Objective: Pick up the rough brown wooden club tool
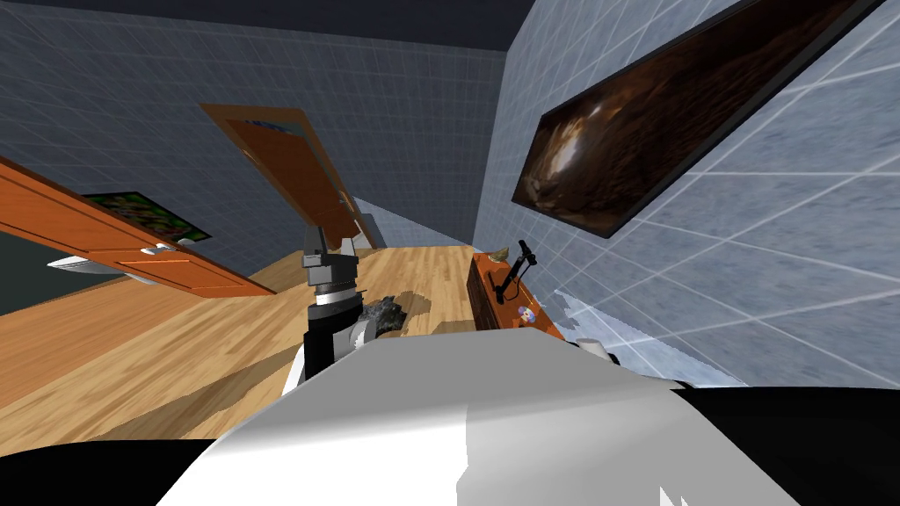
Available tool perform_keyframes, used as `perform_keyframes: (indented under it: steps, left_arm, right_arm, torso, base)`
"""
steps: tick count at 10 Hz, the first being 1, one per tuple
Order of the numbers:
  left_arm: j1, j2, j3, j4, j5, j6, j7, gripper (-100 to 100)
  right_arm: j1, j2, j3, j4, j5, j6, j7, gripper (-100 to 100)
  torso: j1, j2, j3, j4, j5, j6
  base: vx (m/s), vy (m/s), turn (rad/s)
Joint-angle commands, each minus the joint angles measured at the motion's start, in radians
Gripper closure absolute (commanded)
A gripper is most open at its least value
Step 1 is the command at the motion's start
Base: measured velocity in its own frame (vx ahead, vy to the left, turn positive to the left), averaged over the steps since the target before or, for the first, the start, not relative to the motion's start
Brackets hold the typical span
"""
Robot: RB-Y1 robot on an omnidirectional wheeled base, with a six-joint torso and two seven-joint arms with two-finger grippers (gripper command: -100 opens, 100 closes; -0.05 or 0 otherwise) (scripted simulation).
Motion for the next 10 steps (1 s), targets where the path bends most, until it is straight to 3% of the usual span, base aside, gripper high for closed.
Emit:
perform_keyframes:
  steps: [1,2,3,5,6,9,10]
  left_arm:
    - [0.0,0.0,0.0,0.0,0.0,0.0,0.0,0]
    - [0.0,0.0,0.0,0.0,0.0,0.0,0.0,0]
    - [0.0,0.0,0.0,0.0,0.0,0.0,0.0,0]
    - [0.0,0.0,0.0,0.0,0.0,0.0,0.0,0]
    - [0.0,0.0,0.0,0.0,0.0,0.0,0.0,0]
    - [0.0,0.0,0.0,0.0,0.0,0.0,0.0,0]
    - [0.0,0.0,0.0,0.0,0.0,0.0,0.0,0]
  right_arm:
    - [0.0,0.0,0.0,0.0,0.0,0.0,0.0,-100]
    - [-0.001,0.0,0.0,0.004,-0.002,0.004,0.001,0]
    - [-0.008,0.03,-0.005,0.007,0.016,-0.022,0.006,-100]
    - [-0.008,0.03,-0.005,-0.004,0.016,-0.022,0.006,-100]
    - [-0.016,0.061,-0.009,0.009,0.033,-0.047,0.01,-100]
    - [-0.009,0.059,-0.007,-0.005,0.035,-0.045,-0.001,-100]
    - [-0.01,0.06,-0.007,-0.003,0.035,-0.046,0.001,100]
  torso:
    - [0.0,0.0,0.0,0.0,0.0,0.0]
    - [0.001,0.0,0.0,0.0,0.0,0.0]
    - [0.001,0.0,0.0,0.0,0.0,0.0]
    - [-0.001,0.0,0.0,0.0,0.0,0.0]
    - [0.0,0.0,0.0,0.0,0.0,0.0]
    - [0.0,0.0,0.0,0.0,0.0,0.0]
    - [0.001,0.0,0.0,0.0,0.0,0.0]
  base:
    - [0.004,-0.012,0.001]
    - [0.0,0.0,0.0]
    - [0.014,-0.035,-0.031]
    - [0.01,-0.033,-0.005]
    - [0.016,-0.035,-0.027]
    - [0.008,-0.02,-0.004]
    - [0.0,0.0,0.0]
